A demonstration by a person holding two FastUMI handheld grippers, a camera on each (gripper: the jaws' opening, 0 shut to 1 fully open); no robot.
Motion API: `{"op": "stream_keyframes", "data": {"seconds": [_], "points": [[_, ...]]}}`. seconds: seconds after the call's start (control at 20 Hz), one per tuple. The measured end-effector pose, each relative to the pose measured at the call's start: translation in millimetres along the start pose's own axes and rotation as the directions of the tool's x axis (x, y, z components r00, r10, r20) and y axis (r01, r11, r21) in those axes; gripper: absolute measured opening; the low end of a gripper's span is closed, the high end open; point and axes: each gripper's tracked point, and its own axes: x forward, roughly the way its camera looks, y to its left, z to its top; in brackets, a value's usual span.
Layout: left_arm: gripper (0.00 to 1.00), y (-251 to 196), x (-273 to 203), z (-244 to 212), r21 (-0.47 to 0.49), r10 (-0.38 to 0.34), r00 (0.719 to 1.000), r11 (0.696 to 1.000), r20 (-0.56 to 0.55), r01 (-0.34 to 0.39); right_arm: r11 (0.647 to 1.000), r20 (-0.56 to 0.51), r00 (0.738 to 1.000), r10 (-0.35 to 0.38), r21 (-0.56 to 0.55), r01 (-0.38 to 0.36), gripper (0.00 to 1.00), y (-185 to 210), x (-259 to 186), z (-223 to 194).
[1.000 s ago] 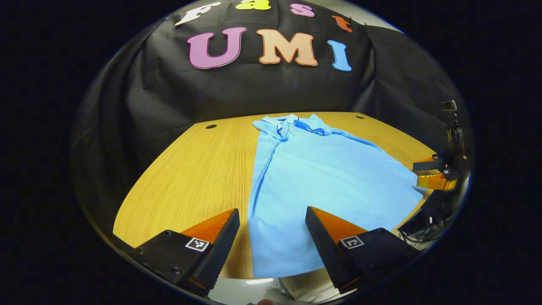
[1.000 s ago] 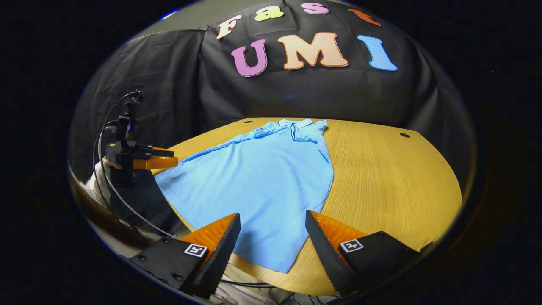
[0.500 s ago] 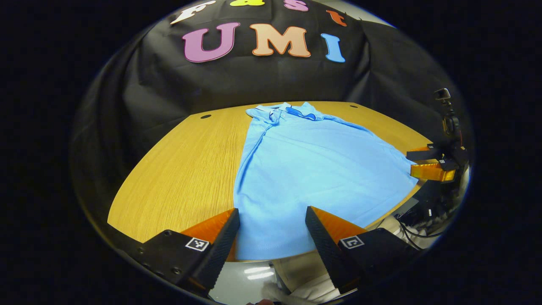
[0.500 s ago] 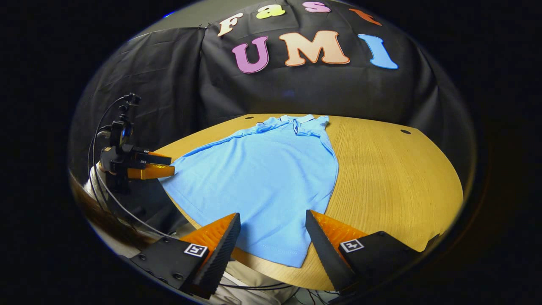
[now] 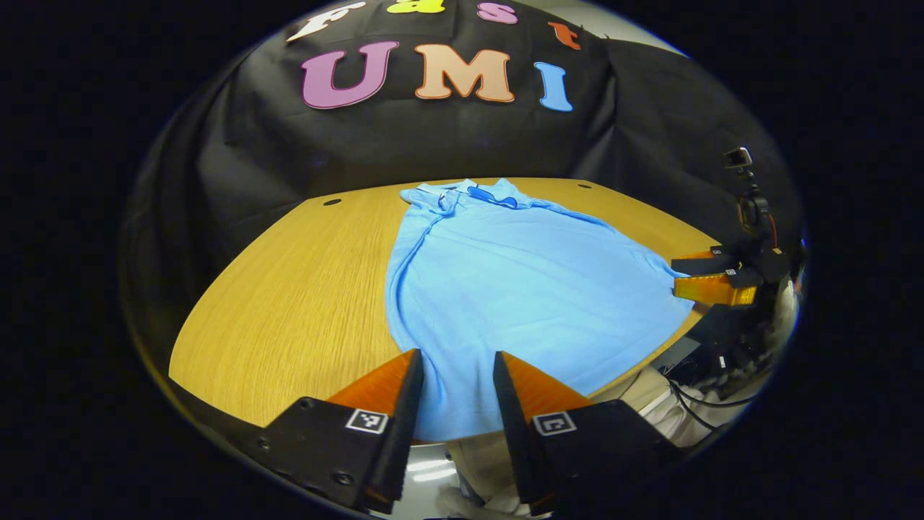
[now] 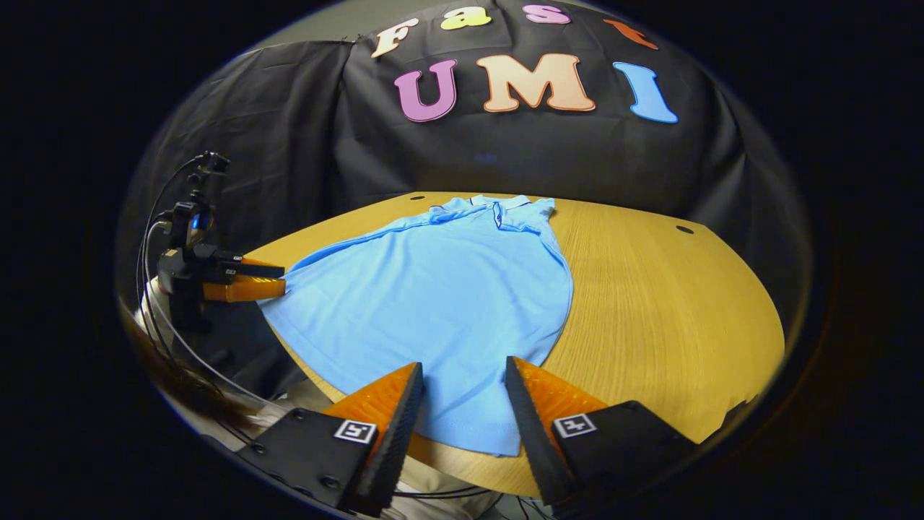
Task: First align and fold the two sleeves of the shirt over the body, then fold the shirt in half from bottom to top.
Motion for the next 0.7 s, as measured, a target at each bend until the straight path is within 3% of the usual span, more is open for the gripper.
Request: {"op": "stream_keyframes", "data": {"seconds": [0.05,0.1,0.15,0.25,0.35,0.7], "points": [[0.42,-4.5,1.7,-0.1,0.004,-0.010,1.000,1.000,-0.003,0.010,1.000,0.001,1.000,0.009,0.001,-0.009,0.53,2.4,1.4,-0.6],[0.35,-7.8,1.0,1.0,0.003,-0.018,1.000,1.000,-0.001,0.018,1.000,0.004,1.000,0.017,-0.003,-0.017,0.46,4.4,2.4,0.2],[0.19,-9.4,2.2,1.3,-0.004,-0.026,1.000,1.000,0.002,0.026,1.000,0.004,1.000,0.029,0.003,-0.029,0.39,7.3,4.9,0.3],[0.01,-9.7,3.0,3.7,-0.003,-0.025,1.000,1.000,0.003,0.025,0.999,0.003,0.999,0.041,0.006,-0.041,0.15,9.2,4.1,0.7],[0.00,-9.5,3.2,3.7,0.000,-0.028,1.000,1.000,0.002,0.028,0.999,0.001,0.999,0.040,-0.009,-0.040,0.08,9.6,4.5,1.5],[0.00,-8.5,8.5,23.4,-0.077,-0.057,0.998,0.995,0.009,0.058,0.999,0.003,0.999,0.051,0.017,-0.051,0.08,4.6,7.4,17.2]]}}
